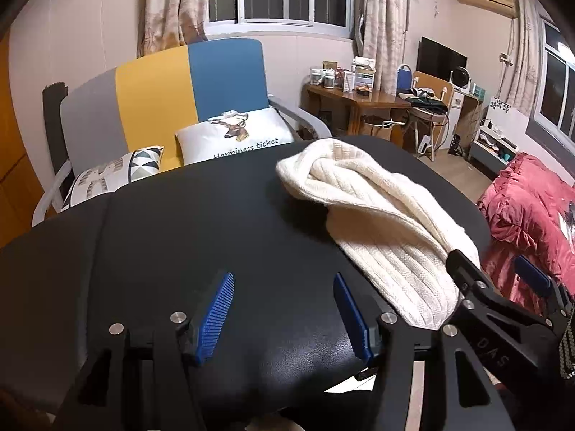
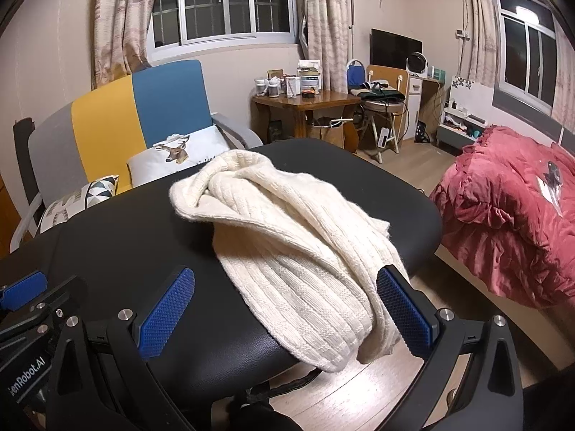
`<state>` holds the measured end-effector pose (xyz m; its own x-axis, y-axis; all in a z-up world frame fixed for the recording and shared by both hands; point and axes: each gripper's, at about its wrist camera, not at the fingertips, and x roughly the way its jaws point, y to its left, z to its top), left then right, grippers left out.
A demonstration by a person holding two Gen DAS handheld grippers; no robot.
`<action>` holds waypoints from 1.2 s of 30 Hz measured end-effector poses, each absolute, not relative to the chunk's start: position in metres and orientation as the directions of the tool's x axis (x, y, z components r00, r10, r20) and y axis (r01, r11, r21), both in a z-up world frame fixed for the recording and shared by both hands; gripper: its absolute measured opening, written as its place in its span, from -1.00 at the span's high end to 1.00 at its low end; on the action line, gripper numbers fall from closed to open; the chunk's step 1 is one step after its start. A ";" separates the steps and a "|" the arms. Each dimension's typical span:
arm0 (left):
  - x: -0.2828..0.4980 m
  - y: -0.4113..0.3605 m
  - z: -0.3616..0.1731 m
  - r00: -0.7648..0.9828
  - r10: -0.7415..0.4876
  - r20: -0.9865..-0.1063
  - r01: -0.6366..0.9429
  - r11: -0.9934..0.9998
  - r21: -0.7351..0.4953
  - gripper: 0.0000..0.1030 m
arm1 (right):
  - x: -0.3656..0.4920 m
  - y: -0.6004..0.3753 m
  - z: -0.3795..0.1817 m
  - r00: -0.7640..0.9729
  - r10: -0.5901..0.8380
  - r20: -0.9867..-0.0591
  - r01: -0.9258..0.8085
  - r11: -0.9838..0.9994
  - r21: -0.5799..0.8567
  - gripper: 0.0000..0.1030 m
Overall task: Fold clothes
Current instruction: 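Move both grippers toward the cream sweater on the black stool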
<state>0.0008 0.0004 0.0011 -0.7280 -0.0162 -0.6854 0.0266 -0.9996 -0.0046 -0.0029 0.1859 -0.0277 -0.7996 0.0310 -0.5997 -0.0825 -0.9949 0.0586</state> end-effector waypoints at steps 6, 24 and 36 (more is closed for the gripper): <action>0.005 0.006 -0.001 -0.716 -0.016 -0.698 0.026 -1.000 -0.004 -0.16 | 0.006 0.190 -0.031 -0.804 0.011 -0.594 -0.078 -0.993 0.087 -1.00; 0.011 -0.075 -0.077 -0.463 0.436 -0.772 0.089 -0.843 -0.530 -0.19 | -0.003 0.179 -0.044 -0.736 -0.191 -0.649 0.045 -0.971 0.235 -1.00; 0.038 -0.131 -0.103 -0.389 0.716 -0.579 0.022 -0.621 -0.783 -0.20 | -0.046 0.213 -0.063 -0.512 -0.623 -0.592 0.243 -0.765 0.596 -1.00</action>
<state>0.0379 -0.1306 -0.1026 -0.3890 0.7163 -0.5793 0.0224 -0.6213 -0.7832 -0.0460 0.2130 -0.0632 -0.5116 -0.6231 -0.5916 0.2429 -0.7653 0.5961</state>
